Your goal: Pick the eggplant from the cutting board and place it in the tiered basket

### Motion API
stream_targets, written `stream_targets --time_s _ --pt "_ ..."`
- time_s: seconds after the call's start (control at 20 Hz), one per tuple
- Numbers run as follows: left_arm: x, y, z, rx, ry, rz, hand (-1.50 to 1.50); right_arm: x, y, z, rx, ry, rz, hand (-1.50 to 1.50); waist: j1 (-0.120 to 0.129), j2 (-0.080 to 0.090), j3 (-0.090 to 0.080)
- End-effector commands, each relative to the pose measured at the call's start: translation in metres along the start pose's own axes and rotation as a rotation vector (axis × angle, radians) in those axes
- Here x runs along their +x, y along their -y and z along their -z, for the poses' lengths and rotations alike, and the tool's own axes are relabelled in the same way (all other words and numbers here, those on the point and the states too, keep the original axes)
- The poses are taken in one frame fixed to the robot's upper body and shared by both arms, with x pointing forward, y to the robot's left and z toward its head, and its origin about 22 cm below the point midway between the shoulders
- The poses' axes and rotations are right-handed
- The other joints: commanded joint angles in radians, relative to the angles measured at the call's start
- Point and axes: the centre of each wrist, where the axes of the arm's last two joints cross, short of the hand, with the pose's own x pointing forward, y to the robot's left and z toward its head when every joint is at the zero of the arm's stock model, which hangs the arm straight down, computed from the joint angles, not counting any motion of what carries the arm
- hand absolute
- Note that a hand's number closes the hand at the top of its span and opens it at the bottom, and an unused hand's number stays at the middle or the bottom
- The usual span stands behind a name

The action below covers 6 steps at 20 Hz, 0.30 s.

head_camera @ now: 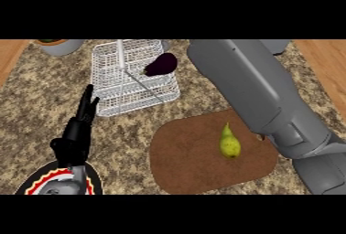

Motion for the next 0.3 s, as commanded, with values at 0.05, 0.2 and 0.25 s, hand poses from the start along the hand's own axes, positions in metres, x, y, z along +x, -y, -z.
stream_targets --time_s 0.05,0.2,0.25 --pt "-0.008 -0.012 -0.001 0.068 -0.033 0.012 0.00 -0.046 0.025 0.012 -0.029 -0.093 0.104 -1.50 -0.062 -0.013 -0.001" --pt "-0.004 -0.020 -0.008 0.055 -0.048 -0.008 0.00 -0.067 0.036 0.004 0.029 -0.106 0.142 -1.50 -0.073 -0.022 0.000" --pt "-0.009 -0.016 -0.013 0.048 -0.047 0.002 0.00 -0.091 0.031 -0.002 0.039 -0.089 0.130 -1.50 -0.075 -0.017 -0.001"
